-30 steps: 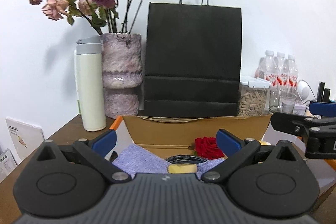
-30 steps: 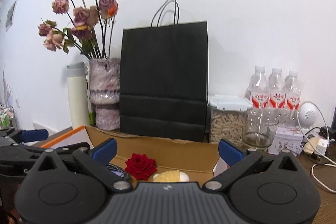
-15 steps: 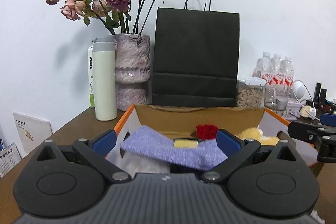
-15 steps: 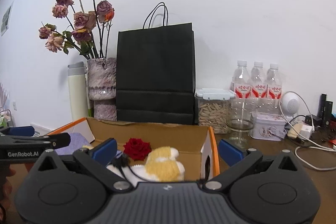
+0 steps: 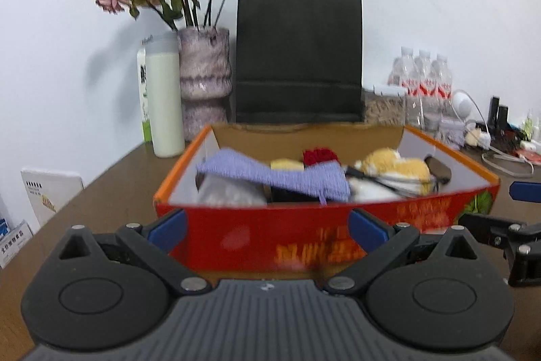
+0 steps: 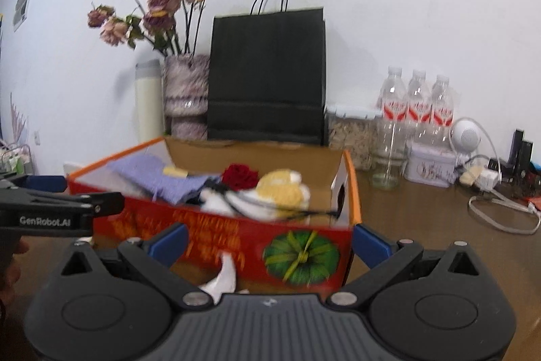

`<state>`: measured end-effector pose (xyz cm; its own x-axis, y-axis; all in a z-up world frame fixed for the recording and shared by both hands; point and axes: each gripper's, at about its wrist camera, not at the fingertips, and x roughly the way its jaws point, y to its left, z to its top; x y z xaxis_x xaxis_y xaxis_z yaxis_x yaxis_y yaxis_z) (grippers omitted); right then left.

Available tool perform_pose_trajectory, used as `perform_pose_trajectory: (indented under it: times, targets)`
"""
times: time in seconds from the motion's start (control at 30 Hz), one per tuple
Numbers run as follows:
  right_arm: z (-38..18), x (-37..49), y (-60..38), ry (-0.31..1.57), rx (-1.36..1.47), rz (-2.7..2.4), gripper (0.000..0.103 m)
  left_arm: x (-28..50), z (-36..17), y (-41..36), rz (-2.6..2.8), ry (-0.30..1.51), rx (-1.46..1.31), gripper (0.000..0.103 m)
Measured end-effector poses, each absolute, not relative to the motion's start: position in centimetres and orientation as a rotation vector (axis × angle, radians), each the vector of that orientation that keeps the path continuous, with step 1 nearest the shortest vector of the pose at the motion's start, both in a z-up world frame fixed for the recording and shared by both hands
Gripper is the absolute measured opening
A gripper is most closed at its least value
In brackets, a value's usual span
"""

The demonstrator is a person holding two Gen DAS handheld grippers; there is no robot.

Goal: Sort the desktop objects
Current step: 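Withdraw both grippers from the box back toward the desk items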

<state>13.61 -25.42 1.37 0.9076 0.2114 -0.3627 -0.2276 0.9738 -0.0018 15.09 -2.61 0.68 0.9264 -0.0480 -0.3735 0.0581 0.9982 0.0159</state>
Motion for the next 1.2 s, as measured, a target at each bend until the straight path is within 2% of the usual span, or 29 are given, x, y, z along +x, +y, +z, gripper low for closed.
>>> perform_pose_trajectory:
  times: [1.2]
  targets:
    - [0.4,11.8,-24.4,0.526,-0.102,0.247,0.102,12.9,-1.2,-3.9,-0.143,0.587,0.115,0.103]
